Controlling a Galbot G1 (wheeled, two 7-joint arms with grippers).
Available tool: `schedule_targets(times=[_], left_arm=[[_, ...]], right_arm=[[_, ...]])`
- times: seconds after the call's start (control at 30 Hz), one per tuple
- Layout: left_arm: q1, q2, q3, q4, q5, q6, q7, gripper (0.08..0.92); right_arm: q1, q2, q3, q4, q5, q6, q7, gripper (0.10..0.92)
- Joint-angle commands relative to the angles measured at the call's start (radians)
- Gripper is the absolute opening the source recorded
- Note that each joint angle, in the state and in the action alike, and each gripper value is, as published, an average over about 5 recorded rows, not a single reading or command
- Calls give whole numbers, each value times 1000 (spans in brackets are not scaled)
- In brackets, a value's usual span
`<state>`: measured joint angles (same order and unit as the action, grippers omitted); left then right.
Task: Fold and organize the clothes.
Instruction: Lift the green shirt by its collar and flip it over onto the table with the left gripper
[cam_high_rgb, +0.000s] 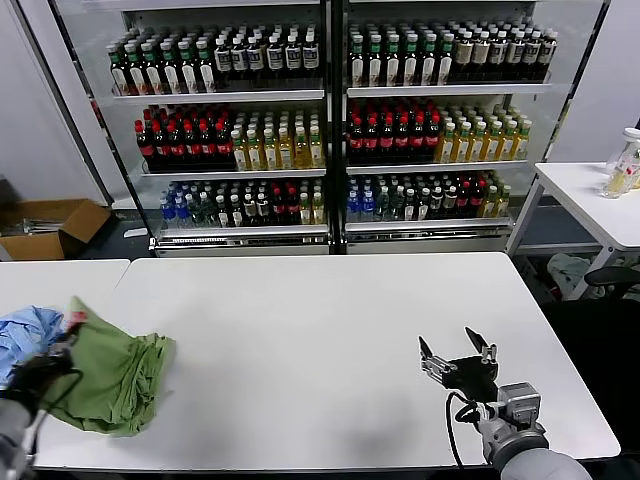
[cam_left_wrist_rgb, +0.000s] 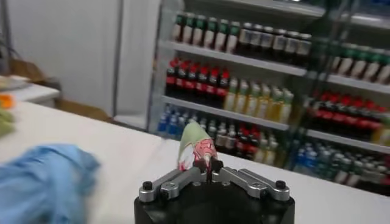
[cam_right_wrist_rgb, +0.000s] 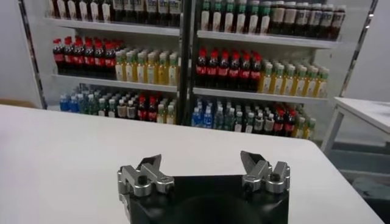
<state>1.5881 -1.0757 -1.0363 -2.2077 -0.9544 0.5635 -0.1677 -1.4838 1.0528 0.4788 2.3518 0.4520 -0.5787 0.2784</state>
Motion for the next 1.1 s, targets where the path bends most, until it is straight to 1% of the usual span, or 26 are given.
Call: schedule_targets(times=[0.03,0.13,0.27,0.33,0.57,0.67,0.77,0.87,0.93,1.07,1.1], left_arm=[[-82,-341,822,-117,287,14,-27,92],[-121,-398,877,-73,309,7,-4,92],[-179,-434,889,-3,340,-21,8,92],[-212,-449,890,43,370,-41,-5,92],[-335,-514,887,203,437,-122,-110,92],[-368,-528,878,233,444,-134,-120,92],[-393,-527,867,263,474,-141,-112,92],[-388,-506,873,264,511,-157,-72,103],[-355,-479,887,234,540,-176,-15,126],[-260,-411,906,116,645,-214,114,253],[-244,-398,900,91,668,-222,131,296]], right_arm=[[-12,-1,3,8,-10,0,3,823],[-12,-3,7,13,-10,0,4,823],[-12,-2,14,14,-10,0,4,823],[-12,-1,15,14,-10,0,4,823],[-14,-1,20,17,-11,0,4,823],[-16,-5,28,19,-10,0,3,823],[-13,-7,30,20,-10,0,2,823],[-5,-7,23,20,-9,0,2,823],[4,-9,18,17,-7,0,0,823],[47,-13,1,-2,-1,0,-7,823],[64,-13,-8,-11,1,0,-10,823]])
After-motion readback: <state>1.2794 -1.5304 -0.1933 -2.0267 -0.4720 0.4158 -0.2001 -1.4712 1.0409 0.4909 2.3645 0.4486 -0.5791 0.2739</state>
